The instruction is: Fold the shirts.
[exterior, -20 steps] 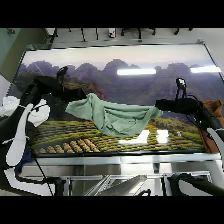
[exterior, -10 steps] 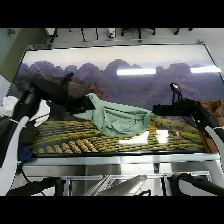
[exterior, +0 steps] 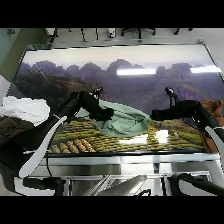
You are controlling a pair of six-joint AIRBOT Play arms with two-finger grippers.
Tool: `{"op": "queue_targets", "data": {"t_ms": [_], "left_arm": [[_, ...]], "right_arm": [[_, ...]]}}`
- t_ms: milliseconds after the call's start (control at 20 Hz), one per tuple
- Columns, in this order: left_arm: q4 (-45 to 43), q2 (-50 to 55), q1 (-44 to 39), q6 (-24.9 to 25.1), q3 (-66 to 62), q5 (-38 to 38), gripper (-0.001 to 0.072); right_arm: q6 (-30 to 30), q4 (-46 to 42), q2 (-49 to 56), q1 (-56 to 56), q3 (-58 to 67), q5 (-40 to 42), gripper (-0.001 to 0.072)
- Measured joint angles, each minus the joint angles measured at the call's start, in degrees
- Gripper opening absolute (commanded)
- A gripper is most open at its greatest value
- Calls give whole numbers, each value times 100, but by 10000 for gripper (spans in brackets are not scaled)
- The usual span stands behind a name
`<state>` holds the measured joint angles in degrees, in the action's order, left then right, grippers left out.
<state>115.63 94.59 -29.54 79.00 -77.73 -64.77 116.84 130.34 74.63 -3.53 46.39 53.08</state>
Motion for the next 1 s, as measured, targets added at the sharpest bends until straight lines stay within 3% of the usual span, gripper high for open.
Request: {"op": "queue_targets", "data": {"t_ms": [250, 500, 750, 1000], "left_arm": [[-527, 186, -66, -205, -728, -616, 26], [-1226, -955, 551, -330, -1161, -1744, 26], [-1456, -2463, 1598, -343, 260, -2465, 27], [-870, -3528, 2649, 107, 2358, -1915, 26]], "right_arm": [[72, 0, -9, -90, 0, 87, 19], [98, 17, -254, -522, 7, 186, 19], [109, 74, -680, -435, -173, 411, 19], [68, 107, -1123, 42, -817, 348, 20]]}}
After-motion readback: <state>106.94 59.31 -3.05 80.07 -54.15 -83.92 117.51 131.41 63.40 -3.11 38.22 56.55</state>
